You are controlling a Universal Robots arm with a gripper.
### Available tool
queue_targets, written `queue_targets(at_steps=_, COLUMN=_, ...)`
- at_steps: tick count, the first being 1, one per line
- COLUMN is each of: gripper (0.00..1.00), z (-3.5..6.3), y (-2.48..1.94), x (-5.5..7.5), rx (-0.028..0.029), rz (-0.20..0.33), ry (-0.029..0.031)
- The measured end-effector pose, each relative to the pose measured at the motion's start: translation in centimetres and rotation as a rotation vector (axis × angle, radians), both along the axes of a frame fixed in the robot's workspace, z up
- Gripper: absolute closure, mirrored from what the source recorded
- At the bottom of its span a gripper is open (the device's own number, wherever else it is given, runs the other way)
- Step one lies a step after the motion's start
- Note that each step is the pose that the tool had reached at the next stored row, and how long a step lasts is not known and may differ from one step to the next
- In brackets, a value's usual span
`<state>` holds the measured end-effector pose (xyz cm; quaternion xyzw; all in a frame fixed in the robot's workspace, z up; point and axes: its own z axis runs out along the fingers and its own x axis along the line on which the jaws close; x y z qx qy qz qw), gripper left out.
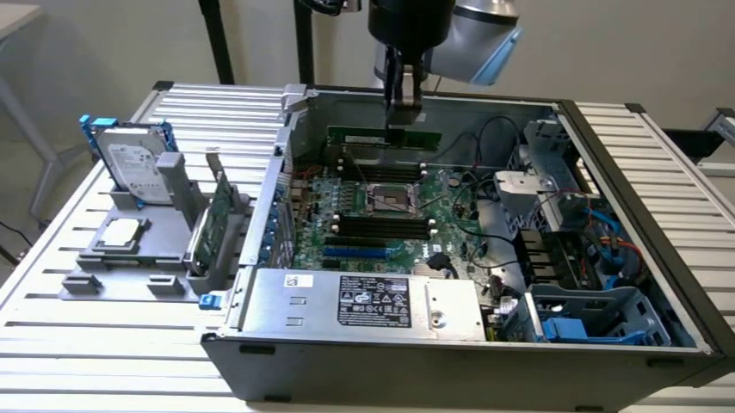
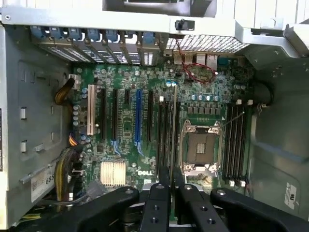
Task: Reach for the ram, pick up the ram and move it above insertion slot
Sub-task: 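Pick up the ram and move it above insertion slot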
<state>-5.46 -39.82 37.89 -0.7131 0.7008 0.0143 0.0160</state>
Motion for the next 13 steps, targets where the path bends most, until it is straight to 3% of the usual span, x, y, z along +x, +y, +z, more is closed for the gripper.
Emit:
queue_targets(at_steps=8, gripper=0.86, z=-0.38, y=3.54, x=0.7, rx=0.0000, rz=0.000, ry=0.0000)
queue_targets(at_steps=13, gripper=0.86, z=-0.39, y=3.67, x=0.8, rx=0.0000, rz=0.000, ry=-0.0001)
